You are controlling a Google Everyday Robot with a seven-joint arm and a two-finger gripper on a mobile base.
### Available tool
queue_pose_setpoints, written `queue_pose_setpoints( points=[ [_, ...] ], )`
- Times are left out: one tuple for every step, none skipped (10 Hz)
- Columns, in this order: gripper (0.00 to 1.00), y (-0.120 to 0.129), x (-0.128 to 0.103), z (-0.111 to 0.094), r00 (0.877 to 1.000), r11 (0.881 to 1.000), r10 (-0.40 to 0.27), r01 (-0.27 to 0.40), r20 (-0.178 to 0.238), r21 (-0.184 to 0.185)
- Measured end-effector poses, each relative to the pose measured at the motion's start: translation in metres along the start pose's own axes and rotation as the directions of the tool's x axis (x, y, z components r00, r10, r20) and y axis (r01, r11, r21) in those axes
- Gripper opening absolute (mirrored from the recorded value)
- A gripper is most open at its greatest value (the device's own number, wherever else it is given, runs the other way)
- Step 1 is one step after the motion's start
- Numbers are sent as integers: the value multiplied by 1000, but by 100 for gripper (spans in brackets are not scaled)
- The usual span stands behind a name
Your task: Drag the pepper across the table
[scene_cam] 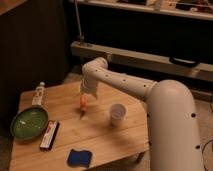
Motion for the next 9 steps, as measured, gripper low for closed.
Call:
queue_pose_setpoints(
  points=[
    [80,2,0,0,1000,1000,13,-13,-6,7],
    [80,2,0,1,1000,1000,18,-18,-6,6],
    [80,1,1,4,1000,1000,18,-18,-5,6],
    [80,1,4,7,1000,1000,18,-18,-2,6],
    [80,3,8,10,1000,1000,14,-14,4,6],
    [80,2,12,13,1000,1000,2,-2,12,6],
    [80,-2,13,17,1000,1000,-7,7,18,3],
    [80,-5,15,21,1000,1000,-9,9,25,-2],
    [80,-5,16,23,1000,1000,-9,10,29,-10]
  ],
)
